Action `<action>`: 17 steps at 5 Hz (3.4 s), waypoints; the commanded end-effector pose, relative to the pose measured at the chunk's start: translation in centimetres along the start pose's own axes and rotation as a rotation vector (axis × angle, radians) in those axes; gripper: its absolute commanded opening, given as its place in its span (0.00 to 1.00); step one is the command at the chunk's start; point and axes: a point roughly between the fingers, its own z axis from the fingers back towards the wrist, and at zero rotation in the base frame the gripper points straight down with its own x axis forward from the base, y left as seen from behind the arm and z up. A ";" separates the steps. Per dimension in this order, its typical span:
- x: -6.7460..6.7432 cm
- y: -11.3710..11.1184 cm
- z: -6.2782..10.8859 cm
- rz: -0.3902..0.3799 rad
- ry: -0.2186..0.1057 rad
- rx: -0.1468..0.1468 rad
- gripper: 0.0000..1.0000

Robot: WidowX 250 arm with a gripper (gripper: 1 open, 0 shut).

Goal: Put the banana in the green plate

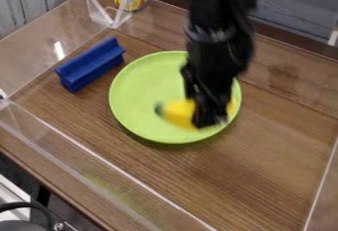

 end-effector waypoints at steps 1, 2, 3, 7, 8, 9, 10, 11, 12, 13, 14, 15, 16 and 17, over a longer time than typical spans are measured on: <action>0.2 2.0 3.5 0.096 -0.062 0.093 0.00; -0.2 2.7 4.3 0.171 -0.084 0.137 0.00; -0.9 3.3 3.4 0.147 -0.110 0.144 0.00; -3.0 5.7 2.1 0.105 -0.147 0.162 0.00; -3.3 6.3 2.4 0.096 -0.147 0.162 0.00; -2.6 6.4 1.3 0.163 -0.145 0.173 0.00; -1.8 6.6 0.1 0.232 -0.141 0.183 0.00; -2.4 7.1 -1.1 0.263 -0.139 0.187 0.00; -2.9 7.4 -2.3 0.293 -0.143 0.189 0.00; -3.3 8.3 -2.8 0.333 -0.143 0.185 0.00; -3.7 9.1 -3.0 0.374 -0.140 0.181 1.00; -3.5 8.1 -2.9 0.381 -0.137 0.173 1.00; -3.2 7.1 -2.9 0.384 -0.140 0.167 1.00; -3.1 6.8 -2.4 0.393 -0.137 0.169 1.00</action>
